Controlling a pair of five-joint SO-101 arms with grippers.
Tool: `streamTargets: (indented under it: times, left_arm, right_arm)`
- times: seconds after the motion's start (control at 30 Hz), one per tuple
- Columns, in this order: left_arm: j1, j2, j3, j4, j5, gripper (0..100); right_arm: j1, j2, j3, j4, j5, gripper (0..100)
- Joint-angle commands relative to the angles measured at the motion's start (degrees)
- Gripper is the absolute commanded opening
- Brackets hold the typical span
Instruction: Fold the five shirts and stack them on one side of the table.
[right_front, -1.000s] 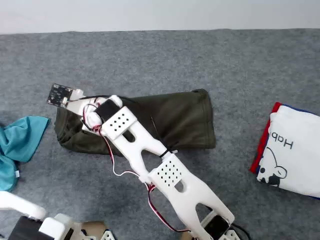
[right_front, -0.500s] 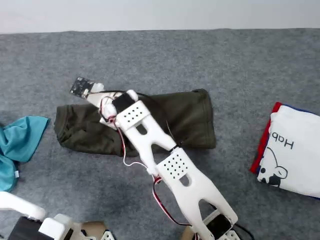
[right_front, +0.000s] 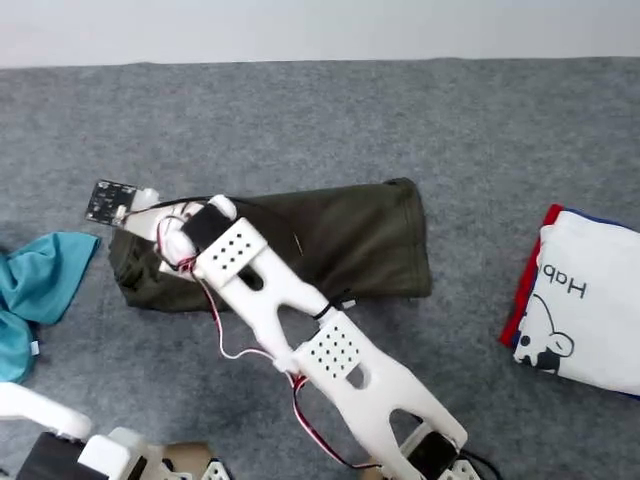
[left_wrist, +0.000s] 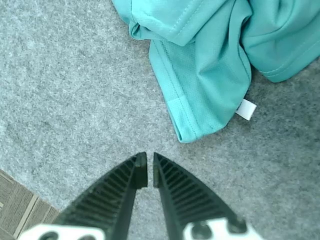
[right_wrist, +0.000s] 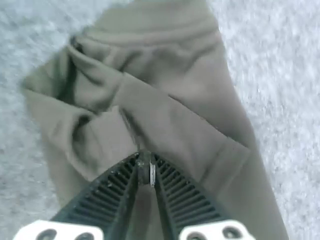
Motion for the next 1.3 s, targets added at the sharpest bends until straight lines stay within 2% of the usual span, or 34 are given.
streamTargets:
  times: [0.0,0.3,0.47,0.8,1.07,1.2,1.27]
  left_arm:
    - [0.1,-2.0,-2.0,0.4,0.2,4]
    - [0.3,-2.0,-2.0,0.3,0.2,4]
    - [0.4,-2.0,-2.0,0.3,0.2,4]
    - [0.4,-2.1,1.9,-3.3,0.2,4]
    - [0.4,-2.1,2.2,-3.3,0.2,4]
    - [0.4,-2.1,2.2,-3.3,0.2,4]
    - [0.6,-2.1,2.2,-3.3,0.2,4]
  right_arm:
    - [-1.8,-5.2,-3.2,0.0,0.2,1.1]
    - [-0.7,-5.8,-3.9,0.7,0.3,1.9]
    - [-2.1,-5.9,-4.0,2.4,0.1,12.6]
    - [-3.1,1.4,-4.0,1.9,0.1,12.5]
    - [-0.9,4.7,-4.1,1.9,0.2,11.8]
    - [0.4,3.3,-4.4,1.4,0.5,0.4]
    - [1.3,2.0,-4.4,1.6,0.5,1.8]
